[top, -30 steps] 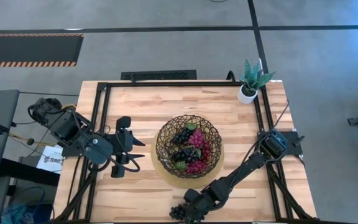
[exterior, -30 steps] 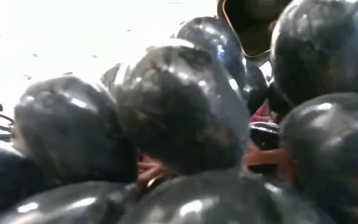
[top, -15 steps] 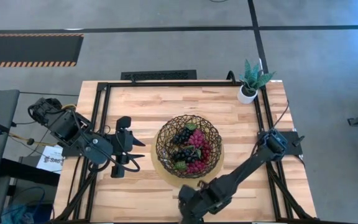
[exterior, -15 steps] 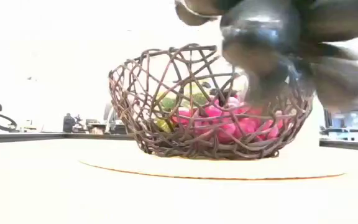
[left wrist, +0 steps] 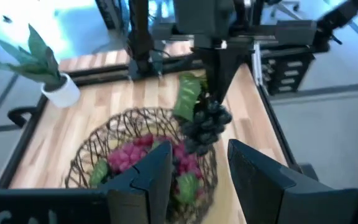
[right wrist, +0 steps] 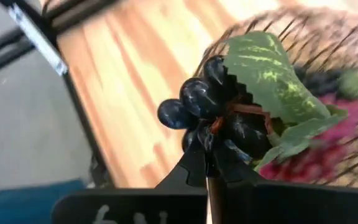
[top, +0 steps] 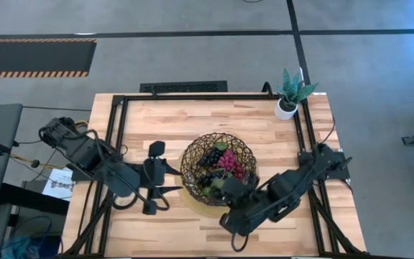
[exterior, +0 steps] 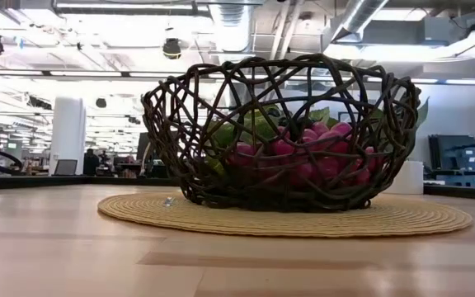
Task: Build produce basket
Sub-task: Put the black grapes into the black wire basket
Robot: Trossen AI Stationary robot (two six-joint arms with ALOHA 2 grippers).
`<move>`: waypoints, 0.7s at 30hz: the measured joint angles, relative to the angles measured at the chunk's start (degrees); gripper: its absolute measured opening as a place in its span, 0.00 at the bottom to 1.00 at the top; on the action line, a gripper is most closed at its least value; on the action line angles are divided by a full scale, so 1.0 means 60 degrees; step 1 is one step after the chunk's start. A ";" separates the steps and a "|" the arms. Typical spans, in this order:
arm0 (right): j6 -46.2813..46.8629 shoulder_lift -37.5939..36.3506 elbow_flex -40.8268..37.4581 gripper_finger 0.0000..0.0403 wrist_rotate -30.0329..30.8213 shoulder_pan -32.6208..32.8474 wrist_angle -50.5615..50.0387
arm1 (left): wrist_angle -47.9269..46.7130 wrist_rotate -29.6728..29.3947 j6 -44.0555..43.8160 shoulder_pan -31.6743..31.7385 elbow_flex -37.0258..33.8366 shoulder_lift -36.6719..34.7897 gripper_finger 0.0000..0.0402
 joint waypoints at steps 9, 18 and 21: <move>-0.1538 -0.1148 0.0090 0.00 0.2178 0.0135 0.0478 | 0.1326 -0.0255 0.0546 0.0654 0.0000 0.0837 0.36; -0.2546 -0.1816 0.0090 0.00 0.2637 0.0539 0.0989 | 0.3021 -0.0120 0.1742 0.1378 -0.0004 0.1357 0.36; -0.2707 -0.1821 0.0088 0.00 0.2663 0.0590 0.1030 | 0.3707 0.0261 0.2029 0.1601 -0.0004 0.1342 0.36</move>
